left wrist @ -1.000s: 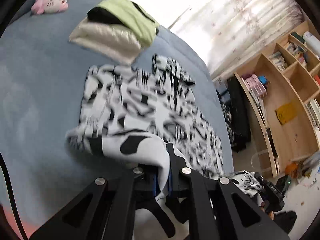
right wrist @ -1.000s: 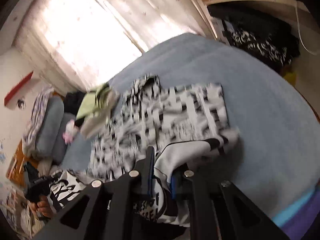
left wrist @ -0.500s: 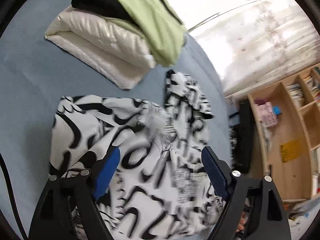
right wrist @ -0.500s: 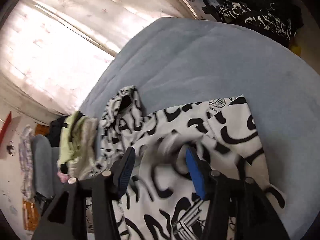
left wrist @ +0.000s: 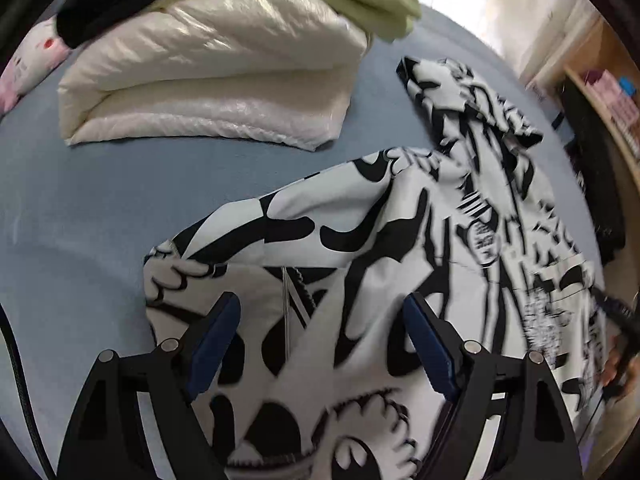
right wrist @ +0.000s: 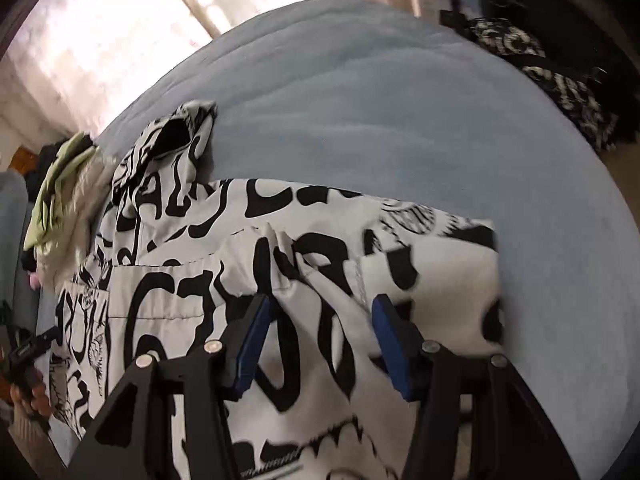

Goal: Fold large clothes

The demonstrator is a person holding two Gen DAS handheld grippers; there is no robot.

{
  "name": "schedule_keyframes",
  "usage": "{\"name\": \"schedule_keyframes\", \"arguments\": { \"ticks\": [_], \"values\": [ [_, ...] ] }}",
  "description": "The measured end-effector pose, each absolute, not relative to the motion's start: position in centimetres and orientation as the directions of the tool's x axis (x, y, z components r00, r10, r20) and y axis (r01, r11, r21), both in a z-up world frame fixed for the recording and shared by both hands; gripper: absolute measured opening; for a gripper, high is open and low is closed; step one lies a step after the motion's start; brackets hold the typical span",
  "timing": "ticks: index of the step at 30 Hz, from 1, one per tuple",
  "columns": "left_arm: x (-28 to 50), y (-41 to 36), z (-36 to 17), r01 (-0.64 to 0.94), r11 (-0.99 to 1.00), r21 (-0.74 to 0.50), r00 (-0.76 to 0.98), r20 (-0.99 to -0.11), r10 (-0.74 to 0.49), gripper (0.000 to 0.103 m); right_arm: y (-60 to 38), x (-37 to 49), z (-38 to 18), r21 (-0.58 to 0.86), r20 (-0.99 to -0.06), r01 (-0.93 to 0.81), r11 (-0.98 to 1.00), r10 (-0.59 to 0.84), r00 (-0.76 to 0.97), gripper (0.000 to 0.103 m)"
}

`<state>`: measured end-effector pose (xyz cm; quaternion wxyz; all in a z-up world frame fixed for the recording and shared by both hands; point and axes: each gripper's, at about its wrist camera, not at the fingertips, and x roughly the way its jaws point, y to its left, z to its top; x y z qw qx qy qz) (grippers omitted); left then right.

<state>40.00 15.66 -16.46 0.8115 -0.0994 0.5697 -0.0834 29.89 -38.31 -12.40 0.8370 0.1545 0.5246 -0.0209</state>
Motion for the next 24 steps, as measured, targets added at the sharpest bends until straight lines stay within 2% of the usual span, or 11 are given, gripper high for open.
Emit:
{"name": "schedule_keyframes", "arguments": {
  "ticks": [3,9,10,11,12,13,14,15,17,19,24],
  "values": [
    [40.8,15.0,-17.2,0.064,0.967,-0.246,0.315,-0.915,-0.253,0.082,-38.0,31.3,-13.5,0.228,-0.896,0.132,0.965,0.155,0.415,0.053],
    [42.0,13.6,-17.8,0.108,0.97,-0.218,0.328,-0.913,-0.242,0.08,-38.5,32.0,-14.8,0.308,-0.876,0.067,0.949,0.256,0.41,0.053],
    [41.8,13.5,-17.5,0.113,0.97,-0.216,0.344,-0.907,-0.242,0.076,-38.5,31.8,-14.8,0.309,-0.871,0.061,0.949,0.257,0.42,0.053],
    [41.6,13.1,-17.3,0.13,0.966,-0.225,0.356,-0.899,-0.257,0.058,-38.4,31.7,-14.7,0.305,-0.868,0.054,0.951,0.254,0.427,0.053],
    [41.4,12.6,-17.1,0.155,0.955,-0.253,0.353,-0.889,-0.292,0.035,-38.0,31.5,-14.6,0.295,-0.864,0.04,0.955,0.249,0.437,0.053],
    [41.2,12.2,-17.0,0.16,0.954,-0.254,0.352,-0.888,-0.295,0.029,-37.6,31.3,-14.5,0.266,-0.867,0.028,0.964,0.227,0.444,0.045],
    [40.9,11.5,-16.7,0.166,0.961,-0.221,0.368,-0.89,-0.268,0.021,-37.1,31.2,-14.5,0.247,-0.87,0.012,0.969,0.217,0.444,0.032],
    [40.6,10.9,-16.4,0.169,0.969,-0.179,0.39,-0.891,-0.233,0.014,-36.4,31.0,-14.3,0.217,-0.87,-0.006,0.976,0.197,0.453,0.025],
    [39.6,9.9,-15.6,0.17,0.98,-0.099,0.443,-0.881,-0.166,0.008,-35.0,30.5,-13.6,0.125,-0.868,-0.007,0.992,0.113,0.484,0.016],
    [38.7,9.8,-14.3,0.133,0.988,-0.077,0.487,-0.863,-0.133,0.006,-33.9,29.3,-12.3,0.046,-0.84,0.012,0.999,0.032,0.542,0.012],
    [37.8,11.3,-10.6,0.024,0.992,-0.125,0.589,-0.8,-0.115,0.005,-33.6,27.2,-7.7,0.036,-0.719,0.123,0.992,-0.06,0.692,0.01]
  ]
}}
